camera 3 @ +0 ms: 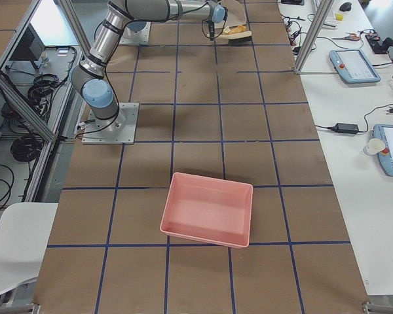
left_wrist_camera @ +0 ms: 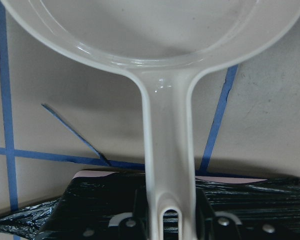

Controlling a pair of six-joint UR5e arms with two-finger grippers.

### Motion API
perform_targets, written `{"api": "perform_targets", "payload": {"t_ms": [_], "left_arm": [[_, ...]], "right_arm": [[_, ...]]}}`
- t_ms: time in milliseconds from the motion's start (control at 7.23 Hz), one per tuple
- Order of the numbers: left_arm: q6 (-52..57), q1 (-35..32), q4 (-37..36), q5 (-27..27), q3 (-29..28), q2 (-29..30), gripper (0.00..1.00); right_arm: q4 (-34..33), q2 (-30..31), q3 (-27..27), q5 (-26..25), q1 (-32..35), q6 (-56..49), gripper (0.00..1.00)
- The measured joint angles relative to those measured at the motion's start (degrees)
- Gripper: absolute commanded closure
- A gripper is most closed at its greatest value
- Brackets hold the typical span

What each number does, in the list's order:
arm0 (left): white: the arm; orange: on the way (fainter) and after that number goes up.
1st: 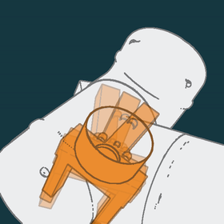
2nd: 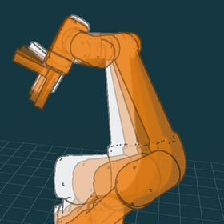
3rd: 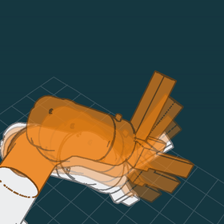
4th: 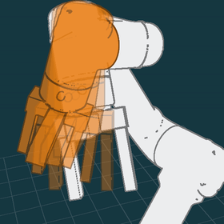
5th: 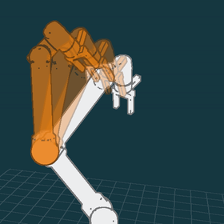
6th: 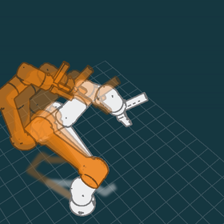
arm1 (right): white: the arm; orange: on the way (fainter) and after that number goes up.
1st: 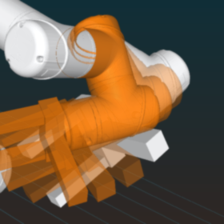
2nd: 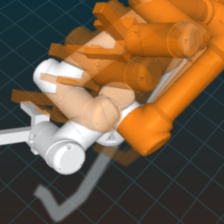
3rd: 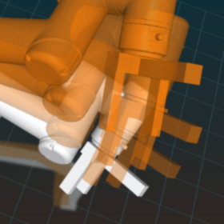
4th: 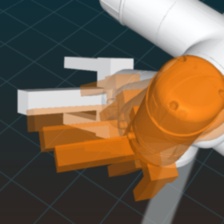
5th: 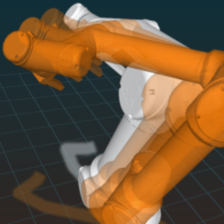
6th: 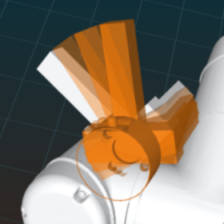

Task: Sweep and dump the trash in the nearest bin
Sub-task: 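Sweep the bread pieces with the right gripper's brush into the dustpan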

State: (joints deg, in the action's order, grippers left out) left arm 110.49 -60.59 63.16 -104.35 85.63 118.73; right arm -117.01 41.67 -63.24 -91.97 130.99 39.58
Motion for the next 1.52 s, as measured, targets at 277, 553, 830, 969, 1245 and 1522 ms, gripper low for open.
{"api": "perform_targets", "payload": {"t_ms": [277,553,830,969,1245,1522], "left_arm": [[0.0,-0.6,-1.3,0.1,0.5,0.1,1.00],[-0.2,-1.2,-1.7,0.1,0.5,0.1,1.00],[-0.2,-1.7,-2.2,0.1,0.5,0.2,1.00],[-0.2,-1.7,-2.3,0.1,0.6,0.2,1.00],[-0.3,-1.8,-2.4,0.1,0.7,0.2,1.00],[-0.4,-1.9,-2.4,0.2,0.8,0.0,1.00]], "right_arm": [[0.0,-0.2,0.2,-0.1,0.0,0.1,0.95],[0.1,-0.3,0.4,-0.1,0.1,0.1,0.96],[0.7,-0.4,1.3,0.0,0.1,0.0,0.95],[1.0,-0.6,1.9,0.1,0.1,-0.1,0.95],[1.1,-1.5,3.0,0.2,0.3,-0.2,0.95],[1.2,-3.3,5.7,0.4,1.0,0.0,0.95]]}}
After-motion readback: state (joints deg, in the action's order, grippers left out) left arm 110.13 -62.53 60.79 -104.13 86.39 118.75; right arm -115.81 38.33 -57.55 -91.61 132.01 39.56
